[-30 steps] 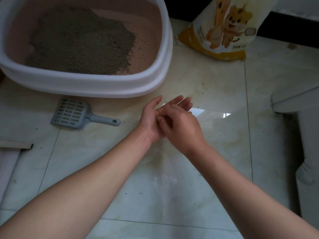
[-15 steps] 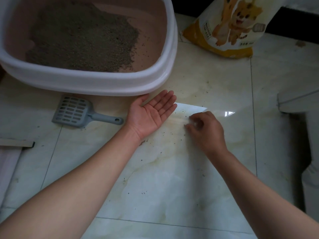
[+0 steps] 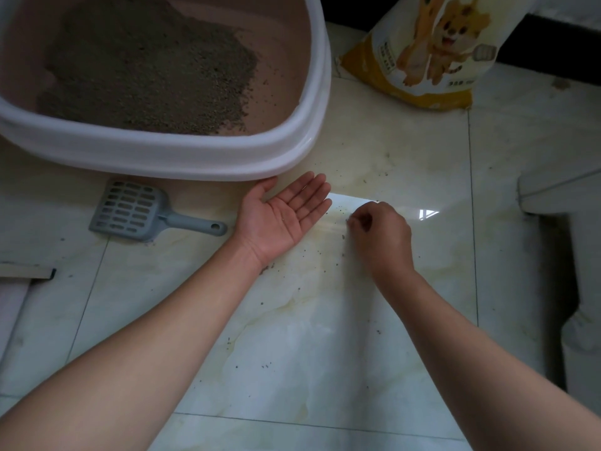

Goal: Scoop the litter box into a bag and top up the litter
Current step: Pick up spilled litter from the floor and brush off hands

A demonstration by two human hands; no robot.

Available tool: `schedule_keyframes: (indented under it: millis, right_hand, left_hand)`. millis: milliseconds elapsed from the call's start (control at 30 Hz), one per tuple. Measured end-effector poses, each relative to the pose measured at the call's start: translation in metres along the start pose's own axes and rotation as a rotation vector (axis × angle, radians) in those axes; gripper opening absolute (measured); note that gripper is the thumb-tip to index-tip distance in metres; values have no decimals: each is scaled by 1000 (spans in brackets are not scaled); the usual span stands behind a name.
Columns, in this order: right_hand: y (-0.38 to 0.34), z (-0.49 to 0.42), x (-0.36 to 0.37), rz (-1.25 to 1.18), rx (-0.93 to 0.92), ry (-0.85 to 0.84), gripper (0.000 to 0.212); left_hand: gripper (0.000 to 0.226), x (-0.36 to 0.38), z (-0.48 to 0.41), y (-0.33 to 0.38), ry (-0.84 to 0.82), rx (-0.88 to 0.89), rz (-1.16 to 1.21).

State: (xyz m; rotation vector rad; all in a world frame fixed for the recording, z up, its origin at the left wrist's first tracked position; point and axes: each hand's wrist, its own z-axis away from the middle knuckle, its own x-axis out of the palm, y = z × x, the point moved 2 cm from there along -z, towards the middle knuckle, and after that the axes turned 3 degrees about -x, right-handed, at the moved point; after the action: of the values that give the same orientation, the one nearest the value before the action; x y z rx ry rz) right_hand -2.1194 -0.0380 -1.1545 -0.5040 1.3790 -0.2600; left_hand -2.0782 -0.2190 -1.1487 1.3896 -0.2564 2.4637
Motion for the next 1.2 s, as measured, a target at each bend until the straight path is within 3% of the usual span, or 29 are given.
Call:
schedule_keyframes:
  millis: [100,167,300,400,500,667,800,900,1200]
  right_hand:
    - [-2,1,-1,46,-21,-33,11]
    - [-9,4,-6,-61,-27,-21,11]
    - [-48,19,-18,-201,-247,80,6]
    - [-69,27,-13,-195,-342,32,7]
    - [-70,28,-10,-225,-344,33,9]
    - [-40,22,-25,-226,-218,212,7]
    - [-3,12,-13,-70,-52,27,12]
    - [2,12,-2,-98,15,27,9]
    - [-8,2,3,13,-40,14,9]
  left_hand:
    - [49,0,1,3,3,14,1]
    - [50,-1,1,2,6,13,-9]
    - [52,-2,-1,-5,17,-20,-45]
    - [50,-2,-1,-14,39,-51,-78]
    - [48,0,-3,-16,37,-57,-105]
    - [46,-3,-1,-5,52,-3,-60]
    - [45,-4,2,3,35,19,-30]
    - [45,-2,1,7,45,35,-22]
    - [47,-2,3,13,66,52,-38]
